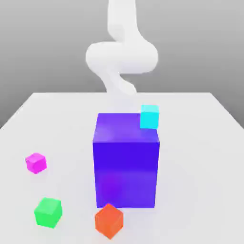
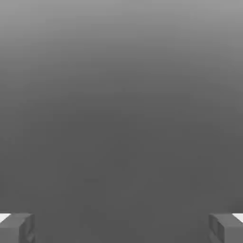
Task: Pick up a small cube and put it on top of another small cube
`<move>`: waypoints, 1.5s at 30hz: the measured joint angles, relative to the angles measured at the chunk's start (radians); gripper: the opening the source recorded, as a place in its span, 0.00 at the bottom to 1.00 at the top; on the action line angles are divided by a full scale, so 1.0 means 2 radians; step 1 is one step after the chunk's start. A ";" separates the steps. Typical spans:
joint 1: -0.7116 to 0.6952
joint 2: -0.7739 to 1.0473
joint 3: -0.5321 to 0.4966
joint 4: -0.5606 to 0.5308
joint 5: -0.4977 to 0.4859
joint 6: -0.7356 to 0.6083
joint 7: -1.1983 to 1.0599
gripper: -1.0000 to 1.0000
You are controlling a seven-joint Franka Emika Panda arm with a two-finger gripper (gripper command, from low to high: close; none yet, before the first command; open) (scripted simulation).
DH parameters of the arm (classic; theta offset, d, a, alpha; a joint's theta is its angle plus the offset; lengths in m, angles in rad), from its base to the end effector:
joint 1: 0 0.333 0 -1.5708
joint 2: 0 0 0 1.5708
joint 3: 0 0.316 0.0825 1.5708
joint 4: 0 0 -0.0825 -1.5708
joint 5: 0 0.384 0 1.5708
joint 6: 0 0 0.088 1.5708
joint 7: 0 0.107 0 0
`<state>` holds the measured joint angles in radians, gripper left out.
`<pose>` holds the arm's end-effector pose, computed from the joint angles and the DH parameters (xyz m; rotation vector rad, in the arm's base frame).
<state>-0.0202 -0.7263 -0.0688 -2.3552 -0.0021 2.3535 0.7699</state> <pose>0.3751 -0.0420 0.6615 -2.4566 1.1236 -0.9402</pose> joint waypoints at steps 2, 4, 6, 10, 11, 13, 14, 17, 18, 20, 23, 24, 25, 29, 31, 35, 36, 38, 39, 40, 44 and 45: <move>-0.011 0.036 -0.032 -0.025 0.000 0.025 -0.015 0.50; -0.023 0.070 -0.062 -0.049 0.002 0.050 -0.031 0.50; -0.035 0.105 -0.090 -0.073 0.004 0.074 -0.047 0.50; -0.062 0.175 -0.147 -0.122 0.009 0.123 -0.079 0.50; -0.070 0.194 -0.161 -0.134 0.011 0.136 -0.088 0.50; -0.086 0.233 -0.190 -0.160 0.015 0.163 -0.107 0.50; -0.094 0.255 -0.206 -0.173 0.017 0.177 -0.117 0.50; -0.124 0.319 -0.246 -0.213 0.026 0.221 -0.148 0.50; -0.146 0.338 -0.257 -0.226 0.026 0.234 -0.156 0.50; -0.170 0.369 -0.268 -0.243 0.032 0.256 -0.172 0.50; -0.179 0.401 -0.246 -0.242 0.073 0.279 -0.206 0.50; -0.187 0.411 -0.234 -0.240 0.089 0.285 -0.218 0.50; -0.196 0.421 -0.220 -0.237 0.108 0.292 -0.232 0.50; -0.243 0.458 -0.156 -0.227 0.181 0.317 -0.287 0.50; -0.275 0.477 -0.117 -0.221 0.211 0.330 -0.310 0.50; -0.342 0.512 -0.037 -0.212 0.261 0.356 -0.347 0.00; -0.342 0.512 -0.037 -0.212 0.261 0.356 -0.347 0.00; -0.342 0.512 -0.037 -0.212 0.261 0.356 -0.347 0.00; -0.342 0.512 -0.037 -0.212 0.261 0.356 -0.347 0.00; -0.342 0.512 -0.037 -0.212 0.260 0.355 -0.347 0.00; -0.324 0.501 -0.060 -0.215 0.243 0.347 -0.333 0.00; -0.310 0.492 -0.077 -0.217 0.230 0.342 -0.324 0.00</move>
<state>-0.6397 0.2585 -0.2231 -2.7901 0.4575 3.0366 0.1229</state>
